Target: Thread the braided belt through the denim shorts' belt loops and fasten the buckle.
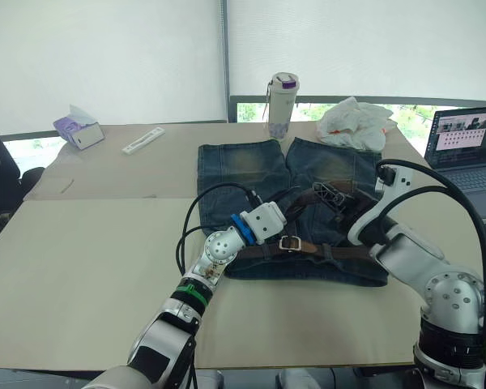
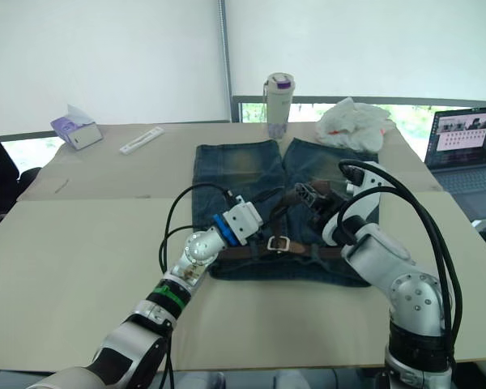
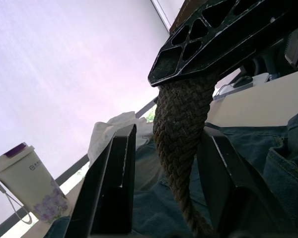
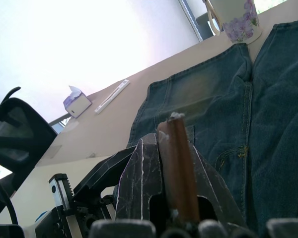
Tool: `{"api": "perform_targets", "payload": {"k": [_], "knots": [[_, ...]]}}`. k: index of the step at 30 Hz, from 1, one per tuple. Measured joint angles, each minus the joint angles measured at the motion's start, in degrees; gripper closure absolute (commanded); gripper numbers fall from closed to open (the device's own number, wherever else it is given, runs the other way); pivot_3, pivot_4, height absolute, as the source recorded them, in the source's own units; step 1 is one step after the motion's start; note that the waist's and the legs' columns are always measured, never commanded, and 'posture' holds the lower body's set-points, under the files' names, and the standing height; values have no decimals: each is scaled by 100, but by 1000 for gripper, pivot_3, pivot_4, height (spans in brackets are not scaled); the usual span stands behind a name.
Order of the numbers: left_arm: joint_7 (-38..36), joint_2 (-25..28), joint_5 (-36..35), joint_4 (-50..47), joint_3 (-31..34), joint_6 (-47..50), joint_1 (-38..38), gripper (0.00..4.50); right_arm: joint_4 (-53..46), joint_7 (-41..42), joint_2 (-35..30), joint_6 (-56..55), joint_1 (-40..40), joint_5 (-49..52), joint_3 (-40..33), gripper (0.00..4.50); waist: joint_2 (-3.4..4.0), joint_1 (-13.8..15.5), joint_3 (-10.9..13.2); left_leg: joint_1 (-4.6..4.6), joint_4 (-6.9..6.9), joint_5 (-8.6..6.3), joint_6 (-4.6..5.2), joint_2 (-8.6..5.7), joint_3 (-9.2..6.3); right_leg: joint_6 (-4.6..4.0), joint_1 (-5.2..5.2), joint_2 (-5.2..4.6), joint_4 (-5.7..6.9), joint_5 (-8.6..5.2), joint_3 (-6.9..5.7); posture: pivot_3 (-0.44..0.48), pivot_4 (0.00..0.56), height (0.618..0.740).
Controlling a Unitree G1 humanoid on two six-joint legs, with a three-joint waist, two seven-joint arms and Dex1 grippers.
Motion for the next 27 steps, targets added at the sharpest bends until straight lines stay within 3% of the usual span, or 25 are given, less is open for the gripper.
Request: {"api": "perform_targets", "payload": {"k": [3,4,9,11,12,14,16,20,23,26,27], "knots": [[35,-1,1,38,-12,-5,0,2800,0,-48,24,-53,0,4,71,4500,0,2,0,0,0,0,0,0,1,0,0,0,0,0,0,0,150,740],[38,0,1,40,-18,-5,0,3292,0,-53,24,-55,0,8,87,4500,0,2,0,-1,0,0,0,0,2,0,0,0,0,0,0,0,150,740],[32,6,-24,40,-21,-4,0,3292,-1,-58,22,-83,1,12,139,4500,0,1,0,0,0,0,0,0,2,0,0,0,0,0,-1,0,150,740],[-1,2,-101,40,-21,-3,0,2366,-1,-57,17,-105,1,12,149,4500,0,1,0,0,0,0,0,0,2,0,0,0,0,0,-1,0,150,740],[-6,3,-123,39,-15,-3,0,2190,-1,-55,4,-105,4,12,165,4500,0,0,0,0,0,0,0,0,2,0,0,0,0,0,-1,0,150,740],[-7,4,-164,25,-6,-3,0,1365,0,-54,-4,-105,14,12,203,4500,0,1,0,0,0,0,0,0,2,0,0,0,0,0,-1,0,150,740],[-6,4,-212,22,-4,-3,0,381,0,-53,-5,-105,15,12,213,4500,0,1,0,0,0,0,0,0,2,0,0,0,0,0,-1,0,150,740],[-39,4,-257,22,-6,6,0,381,0,-53,-6,-105,15,12,221,4500,0,1,0,0,0,0,0,0,2,0,0,0,0,0,-1,0,150,740],[-102,-5,-324,22,-18,6,-6,1263,0,-53,-6,-105,15,12,235,4500,0,1,0,0,0,0,0,0,2,0,0,0,0,0,-1,0,150,740],[-190,-15,-333,25,-64,5,-18,2754,0,-46,-6,-118,12,14,239,4500,0,3,0,0,0,0,0,-1,3,0,0,0,0,0,-1,0,150,740],[-217,-28,-333,30,-91,5,-17,2754,0,-46,-6,-130,11,14,237,4500,0,3,0,-1,0,0,0,-1,4,0,0,0,-1,0,-1,0,150,740]]}}
